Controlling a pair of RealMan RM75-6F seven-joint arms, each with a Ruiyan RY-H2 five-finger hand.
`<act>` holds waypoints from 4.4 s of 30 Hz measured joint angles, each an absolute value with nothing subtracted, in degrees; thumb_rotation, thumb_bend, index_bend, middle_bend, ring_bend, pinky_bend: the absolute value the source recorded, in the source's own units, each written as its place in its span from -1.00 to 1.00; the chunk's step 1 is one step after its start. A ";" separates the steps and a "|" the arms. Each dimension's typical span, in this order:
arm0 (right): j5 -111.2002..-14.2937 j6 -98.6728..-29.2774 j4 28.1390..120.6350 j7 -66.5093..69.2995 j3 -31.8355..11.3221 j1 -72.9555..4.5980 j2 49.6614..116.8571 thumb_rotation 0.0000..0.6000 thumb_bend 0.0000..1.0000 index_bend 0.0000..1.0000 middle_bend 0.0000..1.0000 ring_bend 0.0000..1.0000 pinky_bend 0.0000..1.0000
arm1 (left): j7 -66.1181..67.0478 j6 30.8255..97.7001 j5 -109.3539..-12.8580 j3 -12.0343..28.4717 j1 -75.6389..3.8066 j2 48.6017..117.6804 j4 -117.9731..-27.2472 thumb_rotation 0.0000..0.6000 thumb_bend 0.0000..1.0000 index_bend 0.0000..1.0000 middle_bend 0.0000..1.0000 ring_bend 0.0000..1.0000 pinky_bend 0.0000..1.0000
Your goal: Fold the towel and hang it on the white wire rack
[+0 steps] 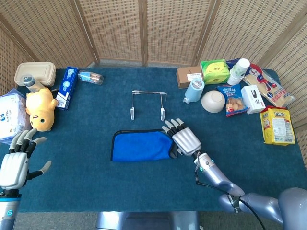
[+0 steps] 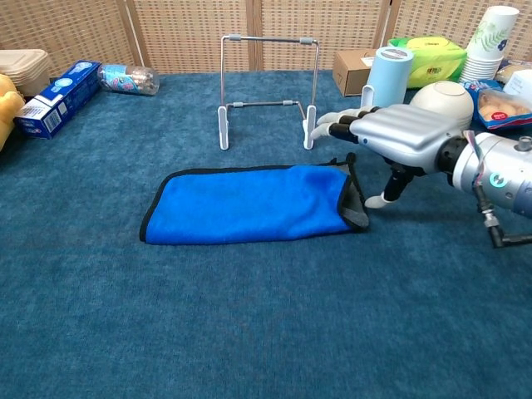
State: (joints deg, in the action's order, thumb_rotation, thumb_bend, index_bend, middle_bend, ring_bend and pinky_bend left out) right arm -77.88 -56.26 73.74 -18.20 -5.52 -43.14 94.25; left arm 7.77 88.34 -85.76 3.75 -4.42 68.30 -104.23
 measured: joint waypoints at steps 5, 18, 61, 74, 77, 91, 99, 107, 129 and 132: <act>-78.89 -55.69 70.97 -16.19 -5.88 -43.96 95.54 1.00 -0.64 -1.00 -0.96 -1.00 -0.98 | 7.72 88.50 -85.79 3.62 -4.23 68.27 -104.20 1.00 -0.34 -0.49 -0.82 -1.00 -1.00; -80.71 -55.30 65.47 -12.66 -7.87 -46.39 98.97 1.00 -0.63 -1.00 -0.93 -1.00 -0.98 | 7.33 88.79 -85.59 3.63 -3.92 68.15 -103.87 1.00 -0.34 -0.49 -0.82 -1.00 -1.00; -86.90 -60.97 54.06 -3.54 -8.83 -49.75 103.12 1.00 -0.62 -1.00 -0.90 -1.00 -1.00 | 7.36 88.80 -85.57 3.64 -3.72 68.27 -103.80 1.00 -0.34 -0.49 -0.83 -1.00 -1.00; -88.37 -58.56 48.29 -2.58 -6.26 -50.54 103.20 1.00 -0.63 -1.00 -0.90 -1.00 -1.00 | 7.31 88.85 -85.72 3.64 -3.68 68.10 -103.92 1.00 -0.34 -0.49 -0.83 -1.00 -1.00; -88.99 -58.30 48.02 -2.55 -5.40 -50.46 102.68 1.00 -0.66 -1.00 -0.90 -1.00 -1.00 | 7.25 88.89 -85.77 3.67 -3.68 68.11 -103.91 1.00 -0.34 -0.49 -0.83 -1.00 -1.00; -92.28 -59.13 48.50 -4.16 -3.18 -51.11 99.19 1.00 -0.91 -1.00 -0.93 -1.00 -1.00 | 7.26 88.98 -86.23 3.80 -3.85 68.12 -104.02 1.00 -0.34 -0.49 -0.83 -1.00 -1.00; -90.72 -59.65 50.89 -4.91 -3.72 -49.68 96.00 1.00 -0.90 -1.00 -0.94 -1.00 -1.00 | 7.51 88.34 -86.83 3.80 -4.47 68.46 -103.69 1.00 -0.34 -0.49 -0.83 -1.00 -1.00; -87.43 -61.01 59.01 -4.38 -5.58 -47.21 92.28 1.00 -0.91 -1.00 -0.94 -1.00 -1.00 | 7.85 87.74 -86.17 3.97 -4.81 69.10 -103.28 1.00 -0.34 -0.49 -0.83 -1.00 -1.00; -80.42 -56.02 86.64 -18.63 -5.77 -45.23 88.32 1.00 -0.91 -1.00 -1.00 -1.00 -1.00 | 8.24 86.80 -84.16 4.55 -5.25 68.52 -103.28 1.00 -0.34 -0.49 -0.83 -1.00 -1.00; -79.57 -55.07 86.16 -19.87 -5.86 -45.68 89.80 1.00 -0.91 -1.00 -1.00 -1.00 -1.00 | 8.14 86.64 -83.96 4.53 -5.27 68.37 -103.33 1.00 -0.34 -0.49 -0.83 -1.00 -1.00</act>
